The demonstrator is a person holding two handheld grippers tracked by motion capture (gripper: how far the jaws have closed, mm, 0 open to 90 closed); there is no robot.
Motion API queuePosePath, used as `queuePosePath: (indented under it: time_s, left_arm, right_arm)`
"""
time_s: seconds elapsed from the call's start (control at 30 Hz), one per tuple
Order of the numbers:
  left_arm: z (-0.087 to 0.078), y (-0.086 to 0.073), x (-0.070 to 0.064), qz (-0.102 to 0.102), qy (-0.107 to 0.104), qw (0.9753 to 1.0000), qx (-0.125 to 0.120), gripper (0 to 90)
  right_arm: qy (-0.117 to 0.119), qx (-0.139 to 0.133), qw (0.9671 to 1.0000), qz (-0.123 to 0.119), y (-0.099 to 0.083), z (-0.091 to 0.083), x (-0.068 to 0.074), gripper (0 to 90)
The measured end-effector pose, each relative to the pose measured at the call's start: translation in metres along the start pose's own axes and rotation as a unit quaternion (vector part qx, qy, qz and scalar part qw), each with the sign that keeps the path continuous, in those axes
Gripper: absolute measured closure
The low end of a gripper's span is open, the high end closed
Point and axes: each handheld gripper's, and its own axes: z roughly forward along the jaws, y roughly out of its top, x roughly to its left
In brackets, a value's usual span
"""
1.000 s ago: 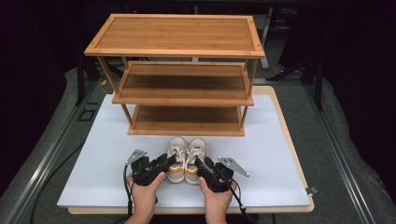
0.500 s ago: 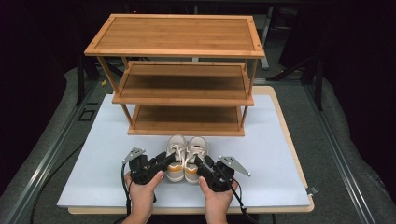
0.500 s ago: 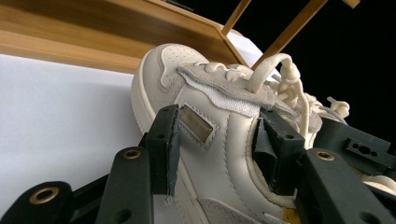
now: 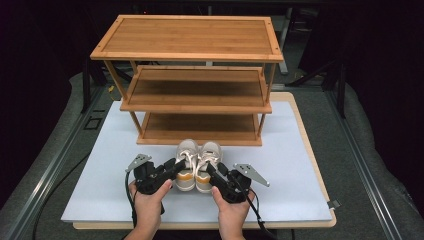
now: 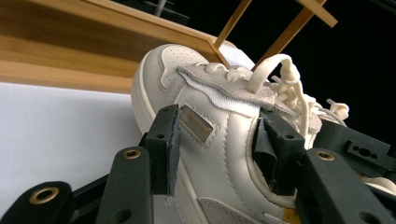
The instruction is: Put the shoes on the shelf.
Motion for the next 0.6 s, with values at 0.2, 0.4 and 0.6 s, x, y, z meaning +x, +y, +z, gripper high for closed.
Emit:
queuePosePath:
  time_s: [0.2, 0.4, 0.6]
  left_arm:
    - [-0.003, 0.006, -0.001, -0.004, -0.002, 1.0000, 0.003, 53.8]
    - [-0.006, 0.013, -0.004, -0.005, 0.000, 1.0000, 0.001, 53.8]
    - [-0.010, 0.020, -0.009, -0.001, -0.002, 1.0000, -0.004, 53.8]
  right_arm:
    - [0.016, -0.009, 0.9998, 0.001, 0.005, 0.000, 0.004, 55.7]
    - [0.006, 0.000, 1.0000, 0.002, 0.011, -0.002, 0.008, 55.7]
    - [0.013, -0.008, 0.9999, 0.000, 0.018, -0.004, 0.012, 55.7]
